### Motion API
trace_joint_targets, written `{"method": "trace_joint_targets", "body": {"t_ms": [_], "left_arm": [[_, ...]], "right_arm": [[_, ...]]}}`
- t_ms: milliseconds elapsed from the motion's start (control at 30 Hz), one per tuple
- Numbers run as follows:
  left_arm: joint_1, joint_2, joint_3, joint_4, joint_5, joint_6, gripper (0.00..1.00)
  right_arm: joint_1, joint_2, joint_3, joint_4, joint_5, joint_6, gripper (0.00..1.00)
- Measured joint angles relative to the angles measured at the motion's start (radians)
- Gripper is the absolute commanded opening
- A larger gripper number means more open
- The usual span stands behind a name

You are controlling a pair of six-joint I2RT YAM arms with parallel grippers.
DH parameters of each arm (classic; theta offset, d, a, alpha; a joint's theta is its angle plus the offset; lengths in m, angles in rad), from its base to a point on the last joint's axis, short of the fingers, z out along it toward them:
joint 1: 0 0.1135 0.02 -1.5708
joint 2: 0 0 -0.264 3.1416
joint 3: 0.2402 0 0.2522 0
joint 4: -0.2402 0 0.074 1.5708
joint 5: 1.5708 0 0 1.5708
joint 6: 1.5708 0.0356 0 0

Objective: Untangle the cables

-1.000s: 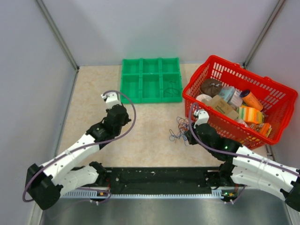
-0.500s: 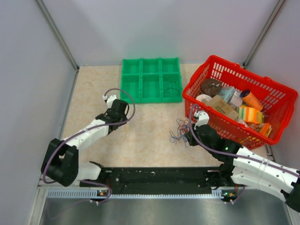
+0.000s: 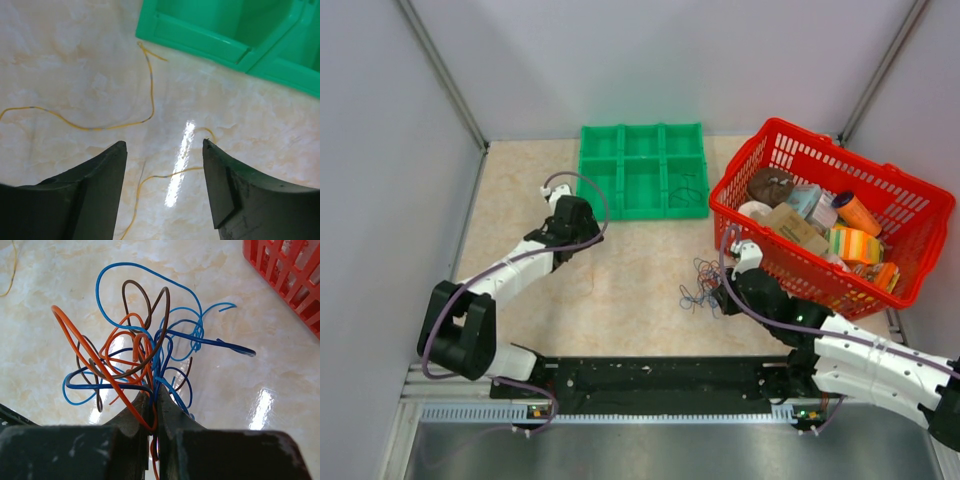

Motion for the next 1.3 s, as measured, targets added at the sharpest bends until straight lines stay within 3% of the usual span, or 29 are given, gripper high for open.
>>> {"method": "trace_joint_targets", "body": {"t_ms": [100, 433, 667, 700, 800, 900, 933, 1033, 1167, 1300], "left_arm": [[0.000, 0.022, 0.023, 0.014, 0.012, 0.016, 0.70], [0.002, 0.186, 0.135, 0.004, -0.004, 0.064, 0.55], [0.002, 0.254, 0.182, -0.006, -0.027, 0.109, 0.55], [0.002, 0.257, 0.185, -0.011, -0.035, 0.115, 0.52], [0.002, 0.270, 0.194, -0.013, -0.054, 0.130, 0.24], [0.002, 0.282, 0.196, -0.014, -0.051, 0.150, 0.02], [0.002, 0.287, 0.200, -0.015, -0.047, 0.156, 0.00], [0.002, 0.292, 0.201, -0.016, -0.025, 0.165, 0.00], [0.002, 0.264, 0.173, -0.006, 0.030, 0.165, 0.00], [0.002, 0.134, 0.073, -0.011, 0.117, 0.157, 0.00]], "right_arm": [[0.000, 0.008, 0.000, 0.005, -0.011, -0.001, 0.00], [0.000, 0.008, 0.000, 0.010, -0.031, 0.000, 0.00], [0.000, -0.003, -0.002, 0.011, -0.040, 0.000, 0.00], [0.000, -0.004, -0.002, 0.011, -0.042, 0.000, 0.00], [0.000, 0.004, -0.005, 0.010, -0.042, 0.000, 0.00], [0.000, 0.044, -0.005, 0.003, -0.031, -0.002, 0.08], [0.000, 0.063, -0.003, -0.006, -0.025, -0.003, 0.11], [0.000, 0.102, 0.018, -0.068, -0.012, -0.012, 0.23], [0.001, 0.121, 0.076, -0.148, -0.013, -0.021, 0.56], [0.029, 0.121, 0.157, -0.210, -0.010, -0.023, 0.72]]}}
